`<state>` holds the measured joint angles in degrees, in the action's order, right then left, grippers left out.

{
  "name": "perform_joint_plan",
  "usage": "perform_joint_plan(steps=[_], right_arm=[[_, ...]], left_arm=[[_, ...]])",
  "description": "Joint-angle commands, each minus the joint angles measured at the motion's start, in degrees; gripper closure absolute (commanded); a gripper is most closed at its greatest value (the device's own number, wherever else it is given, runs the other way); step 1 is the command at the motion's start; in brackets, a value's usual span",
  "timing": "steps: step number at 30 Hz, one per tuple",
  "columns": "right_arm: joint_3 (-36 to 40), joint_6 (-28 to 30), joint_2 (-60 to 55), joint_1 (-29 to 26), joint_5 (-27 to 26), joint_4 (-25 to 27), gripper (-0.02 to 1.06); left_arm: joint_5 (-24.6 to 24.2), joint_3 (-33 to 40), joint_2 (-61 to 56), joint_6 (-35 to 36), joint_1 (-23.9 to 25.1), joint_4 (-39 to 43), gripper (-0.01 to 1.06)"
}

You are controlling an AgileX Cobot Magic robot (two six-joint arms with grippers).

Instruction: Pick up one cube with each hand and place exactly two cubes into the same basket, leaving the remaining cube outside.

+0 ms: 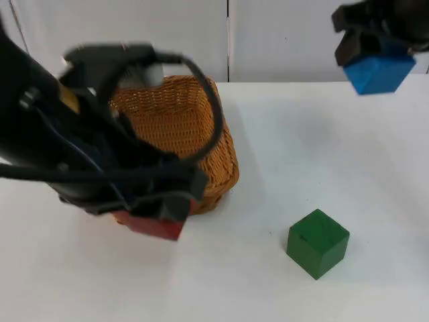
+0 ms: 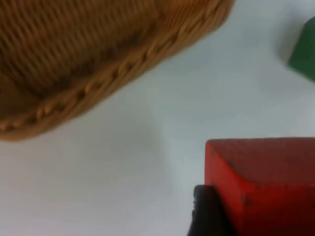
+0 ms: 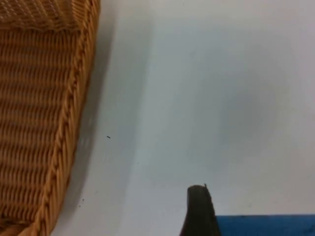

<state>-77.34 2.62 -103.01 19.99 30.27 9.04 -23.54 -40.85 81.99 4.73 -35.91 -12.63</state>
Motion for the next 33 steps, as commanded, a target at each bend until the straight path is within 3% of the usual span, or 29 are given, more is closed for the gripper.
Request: perform_joint_plan(steps=[1,8,33], right_arm=[[-0.2,1.0,2.0,0.1,1.3,0.1,1.05],[-0.2,1.5,4.4,0.1,3.2,0.1,1.05],[-0.2,5.8,4.6,0.1,8.9,0.2,1.05]], left_arm=[[-1.2,0.0,-2.7,0.0,-0.2,1.3,1.05],[-1.6,0.0,-7.7,0.0,-0.2,1.9,1.05],[-1.3,0.0,-7.7,0.0,-0.2,3.1,1.05]])
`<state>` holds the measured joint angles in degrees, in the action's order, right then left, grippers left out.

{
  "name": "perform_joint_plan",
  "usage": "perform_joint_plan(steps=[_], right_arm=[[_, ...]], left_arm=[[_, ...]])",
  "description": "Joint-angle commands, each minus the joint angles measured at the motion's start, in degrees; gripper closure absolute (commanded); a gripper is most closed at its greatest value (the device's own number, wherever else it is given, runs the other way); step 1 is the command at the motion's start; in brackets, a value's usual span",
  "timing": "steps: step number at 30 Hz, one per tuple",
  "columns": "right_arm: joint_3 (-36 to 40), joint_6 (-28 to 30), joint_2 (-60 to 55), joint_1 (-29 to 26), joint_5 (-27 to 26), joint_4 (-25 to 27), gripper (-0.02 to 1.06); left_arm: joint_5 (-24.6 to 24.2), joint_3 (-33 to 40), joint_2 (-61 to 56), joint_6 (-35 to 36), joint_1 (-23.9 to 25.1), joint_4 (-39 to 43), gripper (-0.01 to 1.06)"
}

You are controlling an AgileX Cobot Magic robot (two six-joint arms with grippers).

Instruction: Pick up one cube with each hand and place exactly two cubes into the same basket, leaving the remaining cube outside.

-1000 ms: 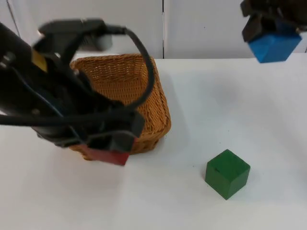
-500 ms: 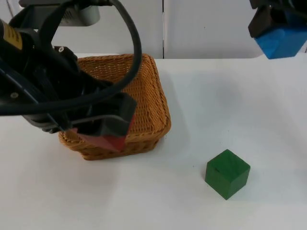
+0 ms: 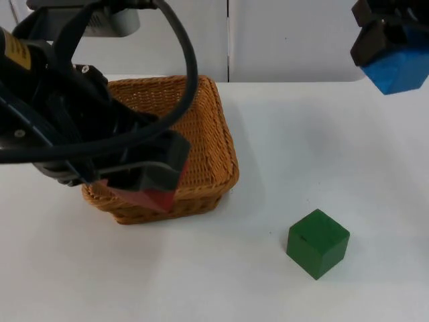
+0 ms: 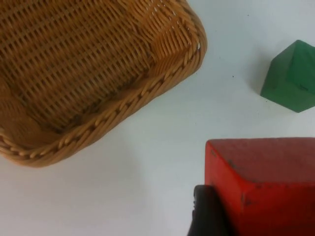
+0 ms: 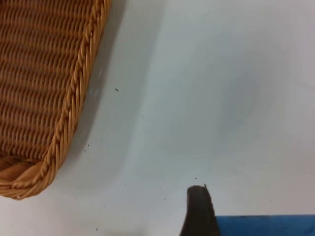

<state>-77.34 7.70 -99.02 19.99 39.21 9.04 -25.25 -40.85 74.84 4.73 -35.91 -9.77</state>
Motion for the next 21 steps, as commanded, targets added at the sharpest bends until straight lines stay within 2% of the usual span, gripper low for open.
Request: perform_joint_plan(steps=[1,11,14,21], right_arm=[[-0.2,0.7,0.6,0.1,0.0,0.2,1.05],[-1.4,0.9,-1.1,0.1,-0.1,0.1,1.05],[-4.2,1.4,-3.9,1.4,1.7,0.3,1.05],[-11.7,2.2,-9.8,5.9,1.8,0.1,1.05]], left_arm=[[0.6,0.0,-0.5,0.0,-0.2,0.6,1.05],[4.0,0.0,-0.4,0.0,-0.1,2.0,1.05],[5.2,0.0,0.7,0.0,-0.1,2.8,1.05],[9.2,0.0,4.1,0.0,-0.1,5.9,1.05]])
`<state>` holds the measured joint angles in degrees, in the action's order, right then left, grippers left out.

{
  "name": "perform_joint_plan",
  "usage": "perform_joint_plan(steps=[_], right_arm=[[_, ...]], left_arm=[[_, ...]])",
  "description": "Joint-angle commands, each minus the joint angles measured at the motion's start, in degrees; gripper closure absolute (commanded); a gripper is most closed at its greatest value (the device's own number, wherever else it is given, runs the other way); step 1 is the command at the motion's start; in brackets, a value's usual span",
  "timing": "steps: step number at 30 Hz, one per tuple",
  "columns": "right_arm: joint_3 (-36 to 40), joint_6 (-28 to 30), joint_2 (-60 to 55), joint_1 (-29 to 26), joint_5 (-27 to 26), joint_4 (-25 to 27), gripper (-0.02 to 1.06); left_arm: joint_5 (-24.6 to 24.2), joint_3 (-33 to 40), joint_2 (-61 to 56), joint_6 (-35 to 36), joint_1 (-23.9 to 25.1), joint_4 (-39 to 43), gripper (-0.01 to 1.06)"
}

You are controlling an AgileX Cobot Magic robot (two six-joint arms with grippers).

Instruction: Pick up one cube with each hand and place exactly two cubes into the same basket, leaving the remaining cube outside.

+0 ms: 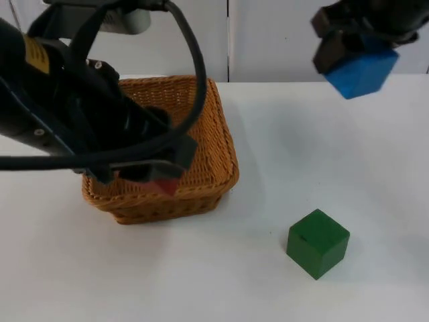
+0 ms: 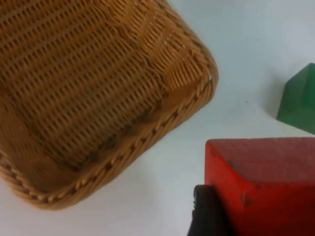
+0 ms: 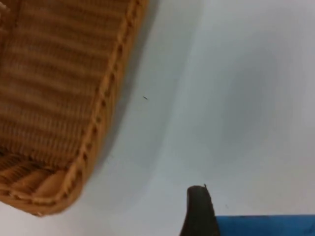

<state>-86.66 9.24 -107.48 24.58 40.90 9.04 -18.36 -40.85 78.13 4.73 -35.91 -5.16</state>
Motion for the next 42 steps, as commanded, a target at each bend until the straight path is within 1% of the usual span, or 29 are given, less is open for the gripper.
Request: perform_joint_plan(steps=[1,4,7,8,12,13,14,15,17,18,20,23,25,26,30,31,34,38,42], right_arm=[[-2.4,0.6,-1.3,1.3,0.1,0.1,1.05],[-7.3,0.7,-4.9,3.3,1.1,0.1,1.05],[-12.9,0.9,-9.0,4.8,3.0,0.1,1.05],[-12.9,0.9,-9.0,4.8,3.0,0.1,1.05],[-21.4,0.9,-15.1,5.5,4.5,0.5,1.05],[-23.7,0.9,-16.7,5.9,4.7,0.9,1.05],[-23.7,0.9,-16.7,5.9,4.7,0.9,1.05],[-26.1,0.9,-18.4,6.0,4.8,1.1,1.05],[-30.4,0.9,-21.5,6.0,5.0,2.8,1.05],[-33.8,0.9,-24.1,6.0,5.2,4.2,1.05],[-34.9,0.9,-24.6,6.0,5.1,4.6,1.05],[-40.7,0.9,-29.6,6.0,5.0,7.0,1.05],[-44.1,1.3,-32.6,6.0,4.8,9.4,1.05],[-44.1,1.3,-32.6,6.0,4.8,9.4,1.05],[-49.6,2.4,-38.3,6.6,4.3,13.5,1.05],[-50.5,2.8,-39.4,6.7,4.0,13.7,1.05],[-51.1,3.6,-40.8,7.6,2.8,13.8,1.05],[-51.2,6.8,-42.4,9.4,-0.1,13.8,1.05],[-51.2,7.0,-43.1,10.1,-2.0,13.3,1.05]], left_arm=[[2.4,0.0,0.9,0.0,-0.1,1.3,1.05],[4.5,-0.3,2.9,0.0,1.0,2.3,1.05],[4.1,-1.7,5.6,0.0,4.5,2.6,1.05],[4.1,-1.7,5.6,0.0,4.5,2.6,1.05],[4.3,-3.8,8.8,0.0,9.0,5.9,1.05],[4.6,-4.5,9.6,0.0,9.6,6.8,1.05],[4.6,-4.5,9.6,0.0,9.6,6.8,1.05],[4.8,-5.1,10.2,0.0,10.2,7.4,1.05],[5.5,-6.7,12.0,-0.4,10.9,7.7,1.05],[5.6,-7.4,12.8,-1.2,11.4,7.7,1.05],[5.6,-8.4,14.0,-1.6,11.4,7.7,1.05],[6.3,-10.5,17.2,-3.3,11.4,7.7,1.05],[8.0,-10.8,19.2,-3.4,11.4,7.8,1.05],[8.0,-10.8,19.2,-3.4,11.4,7.8,1.05],[11.7,-10.8,22.3,-3.4,11.4,9.9,1.05],[12.5,-10.8,23.0,-3.4,11.4,10.5,1.05],[14.9,-10.8,24.6,-3.4,11.4,11.3,1.05],[18.4,-10.8,27.2,-3.4,11.4,12.5,1.05],[19.3,-10.9,29.0,-3.4,11.4,13.6,1.05]])
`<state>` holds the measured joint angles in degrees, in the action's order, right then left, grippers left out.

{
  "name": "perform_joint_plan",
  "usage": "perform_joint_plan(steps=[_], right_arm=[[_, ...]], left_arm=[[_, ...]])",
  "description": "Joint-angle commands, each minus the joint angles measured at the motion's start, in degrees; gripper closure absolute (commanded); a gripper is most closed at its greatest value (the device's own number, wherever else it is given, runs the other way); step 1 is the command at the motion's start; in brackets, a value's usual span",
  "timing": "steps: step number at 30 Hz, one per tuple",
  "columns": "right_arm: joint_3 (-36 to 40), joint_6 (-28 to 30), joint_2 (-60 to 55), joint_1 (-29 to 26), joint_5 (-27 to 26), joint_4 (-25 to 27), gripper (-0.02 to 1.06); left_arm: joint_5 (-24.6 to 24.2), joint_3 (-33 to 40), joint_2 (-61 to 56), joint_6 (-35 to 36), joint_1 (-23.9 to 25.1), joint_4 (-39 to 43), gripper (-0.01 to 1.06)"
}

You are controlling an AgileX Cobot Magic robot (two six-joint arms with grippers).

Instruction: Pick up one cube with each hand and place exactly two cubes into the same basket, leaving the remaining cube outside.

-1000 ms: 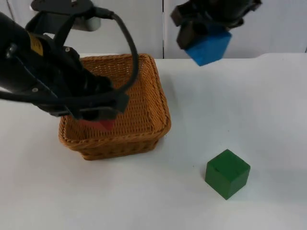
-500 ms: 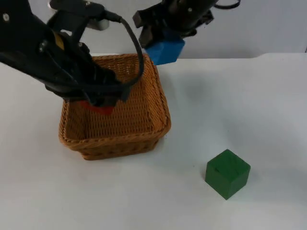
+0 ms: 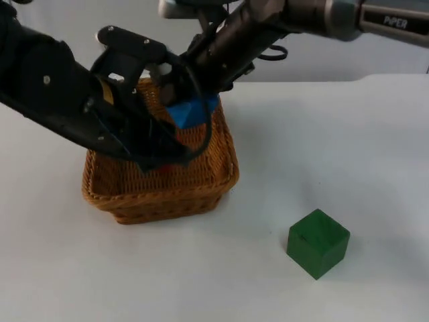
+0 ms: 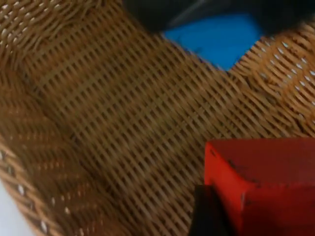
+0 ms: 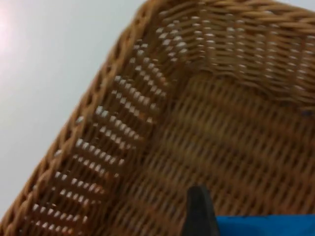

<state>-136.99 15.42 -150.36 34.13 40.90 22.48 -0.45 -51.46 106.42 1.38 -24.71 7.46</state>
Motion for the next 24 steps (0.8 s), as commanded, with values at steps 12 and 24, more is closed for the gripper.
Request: perform_joint_plan(steps=[12,24], right_arm=[[-0.8,0.9,-0.3,0.6,-4.8,-1.5,1.05],[-0.4,3.6,-1.3,0.6,-4.5,-1.3,1.05]], left_arm=[[2.5,-0.3,3.4,-0.1,0.2,2.2,1.05],[2.9,-0.3,3.4,-0.1,0.2,2.2,1.05]])
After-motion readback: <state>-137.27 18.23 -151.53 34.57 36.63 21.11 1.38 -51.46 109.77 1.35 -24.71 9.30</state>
